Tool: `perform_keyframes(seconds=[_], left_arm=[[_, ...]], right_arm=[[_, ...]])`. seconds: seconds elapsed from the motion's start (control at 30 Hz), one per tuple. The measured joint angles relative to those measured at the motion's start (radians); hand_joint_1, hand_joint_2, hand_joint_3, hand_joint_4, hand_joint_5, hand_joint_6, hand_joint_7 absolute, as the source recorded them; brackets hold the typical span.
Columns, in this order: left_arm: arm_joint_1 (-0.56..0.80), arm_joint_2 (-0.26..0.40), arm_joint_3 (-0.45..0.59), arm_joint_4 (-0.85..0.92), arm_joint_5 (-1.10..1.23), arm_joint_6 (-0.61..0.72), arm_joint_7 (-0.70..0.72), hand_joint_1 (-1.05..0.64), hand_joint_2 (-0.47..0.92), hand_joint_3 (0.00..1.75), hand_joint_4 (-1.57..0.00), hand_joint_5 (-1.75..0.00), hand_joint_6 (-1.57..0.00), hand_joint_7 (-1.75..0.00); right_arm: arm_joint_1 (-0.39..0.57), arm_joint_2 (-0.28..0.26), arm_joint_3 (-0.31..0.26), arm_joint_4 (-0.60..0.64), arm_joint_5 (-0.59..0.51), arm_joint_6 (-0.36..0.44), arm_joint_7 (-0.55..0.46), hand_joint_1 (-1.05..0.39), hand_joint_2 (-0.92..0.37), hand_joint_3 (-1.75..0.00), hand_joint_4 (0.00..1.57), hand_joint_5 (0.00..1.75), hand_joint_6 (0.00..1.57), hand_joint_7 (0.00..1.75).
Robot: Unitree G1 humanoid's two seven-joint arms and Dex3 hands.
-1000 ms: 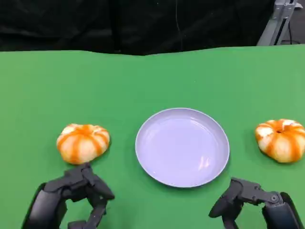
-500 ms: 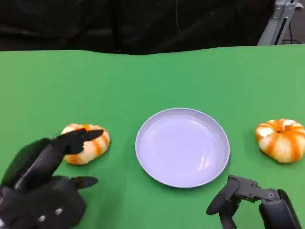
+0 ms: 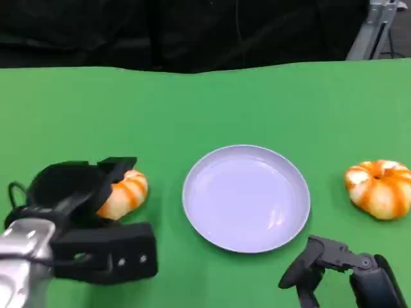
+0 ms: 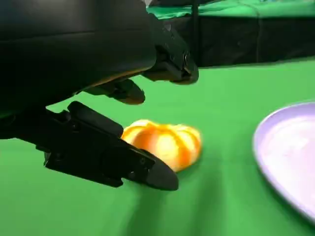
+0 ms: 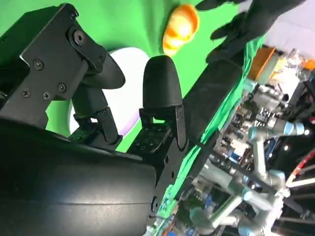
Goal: Grasp the bread from the table and place it into the plate.
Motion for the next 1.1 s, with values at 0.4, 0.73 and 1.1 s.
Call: perform_keyframes(seconds=[0.4,0.73,1.1], left_arm=[[-0.294,-0.133,-0.178,0.609,0.065,0.039,0.183,-0.36,0.92,0.03,-0.63,-0.18,-0.50,-0.07],[-0.363,-0.119,-0.189,0.854,-0.049,-0.255,0.532,-0.22,0.91,0.18,-0.83,-1.74,-0.62,-1.63],[-0.278,-0.058,-0.153,0.495,-0.085,-0.302,0.538,-0.18,0.49,1.07,-0.83,-1.75,-0.65,-1.74]], right_arm=[[0.009,0.000,0.001,0.000,0.002,-0.006,0.001,0.09,-0.22,-1.44,0.85,1.53,0.88,1.26],[0.009,0.001,0.005,0.000,-0.001,-0.008,0.000,0.08,-0.23,-1.43,0.85,1.53,0.88,1.26],[0.007,0.001,0.005,0.000,-0.008,-0.008,-0.001,0.09,-0.22,-1.44,0.85,1.51,0.89,1.26]])
